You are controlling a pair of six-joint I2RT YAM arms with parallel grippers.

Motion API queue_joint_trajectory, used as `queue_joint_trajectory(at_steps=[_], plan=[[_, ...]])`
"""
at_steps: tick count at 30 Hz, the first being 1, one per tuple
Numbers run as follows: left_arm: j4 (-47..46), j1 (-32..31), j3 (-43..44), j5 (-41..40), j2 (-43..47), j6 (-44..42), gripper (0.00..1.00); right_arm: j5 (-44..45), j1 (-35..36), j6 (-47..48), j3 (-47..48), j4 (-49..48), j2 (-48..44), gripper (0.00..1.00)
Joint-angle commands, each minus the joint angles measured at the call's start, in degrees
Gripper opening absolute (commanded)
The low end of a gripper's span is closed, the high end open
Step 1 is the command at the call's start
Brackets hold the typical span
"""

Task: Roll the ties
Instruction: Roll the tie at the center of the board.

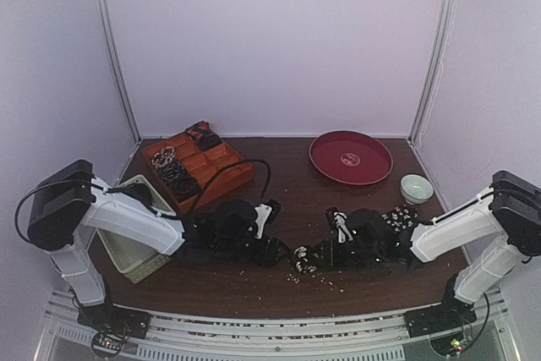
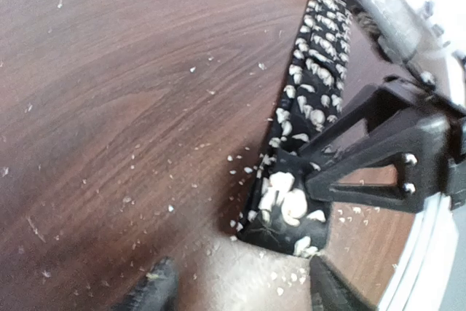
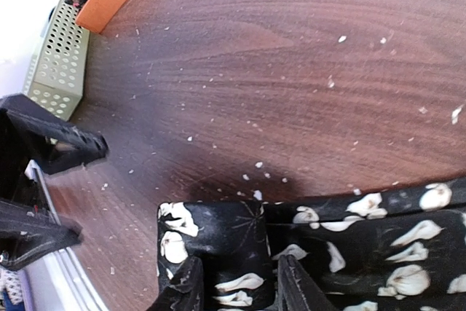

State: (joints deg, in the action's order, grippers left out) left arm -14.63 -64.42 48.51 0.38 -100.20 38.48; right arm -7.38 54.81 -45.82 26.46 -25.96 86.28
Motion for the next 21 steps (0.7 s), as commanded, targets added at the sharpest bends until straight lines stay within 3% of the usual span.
queue_joint_trajectory(at_steps=[1,8,16,21], plan=[[-6.9,-0.1,-3.7,1.2,4.2,-10.3,0.66,-3.7,-0.1,-3.8,-1.7,-4.2,2.4,0.36],[-5.5,-1.1,-3.8,-1.6,4.3,-17.7,0.72,-7.2,0.1,-9.1,-2.3,-11.2,5.5,0.34],[-6.4,-1.6,-7.5,-3.6,6.2,-18.7,0.72,-7.9,2.0,-16.9,-2.0,-18.6,9.2,0.27],[-7.9,-2.0,-9.1,-1.2,7.1,-20.6,0.72,-6.7,2.3,-17.6,-2.1,-18.4,9.7,0.26]])
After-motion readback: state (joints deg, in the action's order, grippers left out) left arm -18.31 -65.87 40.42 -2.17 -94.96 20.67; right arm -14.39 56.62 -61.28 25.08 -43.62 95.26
